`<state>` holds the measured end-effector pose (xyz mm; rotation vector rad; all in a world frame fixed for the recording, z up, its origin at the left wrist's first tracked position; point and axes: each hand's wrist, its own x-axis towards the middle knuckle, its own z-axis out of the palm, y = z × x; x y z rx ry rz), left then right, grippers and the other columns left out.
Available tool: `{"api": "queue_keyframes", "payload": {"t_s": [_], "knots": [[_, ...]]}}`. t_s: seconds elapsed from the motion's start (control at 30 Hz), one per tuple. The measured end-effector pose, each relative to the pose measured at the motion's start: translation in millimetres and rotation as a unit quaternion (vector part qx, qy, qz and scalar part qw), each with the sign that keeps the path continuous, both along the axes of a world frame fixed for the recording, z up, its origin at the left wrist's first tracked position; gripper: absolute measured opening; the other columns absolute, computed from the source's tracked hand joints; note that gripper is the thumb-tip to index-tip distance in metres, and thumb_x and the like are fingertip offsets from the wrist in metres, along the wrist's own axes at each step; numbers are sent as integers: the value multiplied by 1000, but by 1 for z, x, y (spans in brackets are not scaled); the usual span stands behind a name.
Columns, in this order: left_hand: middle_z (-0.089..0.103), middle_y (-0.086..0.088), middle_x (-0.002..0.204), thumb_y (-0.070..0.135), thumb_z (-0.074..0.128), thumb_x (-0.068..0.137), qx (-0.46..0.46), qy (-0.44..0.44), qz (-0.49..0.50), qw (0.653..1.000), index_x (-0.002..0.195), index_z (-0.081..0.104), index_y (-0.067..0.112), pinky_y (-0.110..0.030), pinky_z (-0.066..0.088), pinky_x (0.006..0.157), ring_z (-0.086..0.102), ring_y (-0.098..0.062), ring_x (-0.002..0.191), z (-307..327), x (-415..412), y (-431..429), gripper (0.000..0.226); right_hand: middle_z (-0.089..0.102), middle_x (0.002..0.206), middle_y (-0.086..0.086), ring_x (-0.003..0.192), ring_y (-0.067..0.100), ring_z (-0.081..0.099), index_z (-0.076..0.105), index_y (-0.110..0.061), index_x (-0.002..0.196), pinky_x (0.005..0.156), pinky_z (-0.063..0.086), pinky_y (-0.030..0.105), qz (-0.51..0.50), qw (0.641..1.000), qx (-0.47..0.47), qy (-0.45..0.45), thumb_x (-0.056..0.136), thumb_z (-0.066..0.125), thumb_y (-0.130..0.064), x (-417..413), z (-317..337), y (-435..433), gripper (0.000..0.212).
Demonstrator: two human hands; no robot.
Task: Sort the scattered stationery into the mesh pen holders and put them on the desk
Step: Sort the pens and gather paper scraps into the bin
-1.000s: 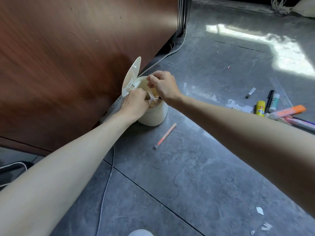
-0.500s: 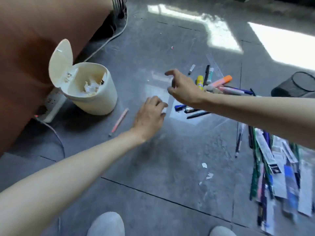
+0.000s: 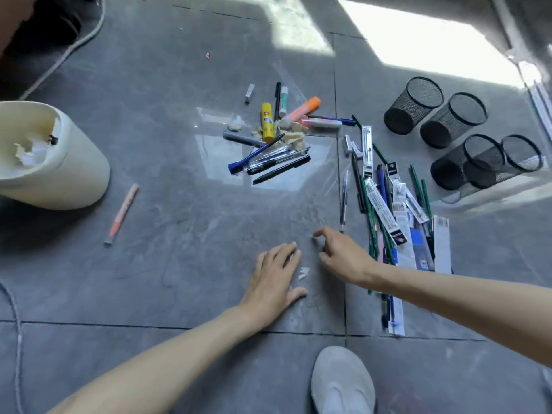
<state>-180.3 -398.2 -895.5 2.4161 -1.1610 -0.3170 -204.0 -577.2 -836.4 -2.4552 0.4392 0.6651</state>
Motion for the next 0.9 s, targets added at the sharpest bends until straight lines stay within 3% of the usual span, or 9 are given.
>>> {"api": "queue_keyframes", "payload": {"t_s": [0.1,0.17,0.23,0.3,0.43,0.57,0.73,0.8,0.9], "knots": [[61,-7,110,34,78,63,-60,10,16,998,107,64,12,-32,33,85,44,-22,101,-4,-7,-5,51,57,123,12,110,26,54,42,-13,131,90,45,37,-6,1000,-5,-26,89,45,-10,-3,-2,-1,42],[57,-4,95,29,62,76,-88,31,24,995,93,64,14,-32,39,75,46,-21,88,-1,-10,-13,23,58,120,11,108,25,54,43,-15,130,89,45,39,-4,999,-2,-32,89,45,-10,-4,-5,0,41],[54,-5,85,26,53,82,-92,76,42,992,82,62,12,-33,42,68,49,-24,79,3,-9,-21,17,58,118,10,107,24,54,43,-15,129,88,46,38,-2,999,2,-37,89,45,-10,-4,-7,0,40],[56,-9,82,14,59,80,-86,110,67,988,83,61,9,-36,42,68,54,-29,76,6,-7,-28,6,59,117,9,107,24,55,44,-15,129,87,45,37,-5,999,7,-47,89,45,-9,-4,-8,0,40],[59,-9,96,2,59,81,-44,142,73,986,108,51,9,-36,39,80,53,-28,94,13,-2,-36,29,60,115,8,105,22,56,46,-15,128,87,45,36,-13,998,20,-59,90,45,-11,-1,-9,1,38],[58,-11,100,2,56,83,-24,136,34,990,110,51,7,-35,36,81,51,-29,99,17,2,-39,29,61,100,6,92,19,56,46,-19,125,82,47,37,-14,998,25,-64,89,46,-13,-4,-11,0,37],[50,3,79,-2,62,81,-80,223,96,967,103,60,5,-27,39,78,52,-18,80,23,20,-20,22,51,76,-7,78,17,52,49,-19,110,70,44,34,17,996,28,-81,86,50,-12,-15,-11,2,25],[46,9,72,-5,65,79,-92,236,116,961,99,62,3,-19,36,72,49,-15,76,25,30,-7,21,51,77,-11,78,15,53,50,-23,103,67,39,29,76,995,36,-51,84,59,-21,-20,-11,5,21],[46,7,76,-4,67,78,-87,232,128,960,96,63,4,-7,34,67,49,-10,69,28,37,9,20,56,90,-9,81,11,50,52,-25,103,66,33,25,163,986,34,-9,79,69,-39,-21,-13,15,33]]}}
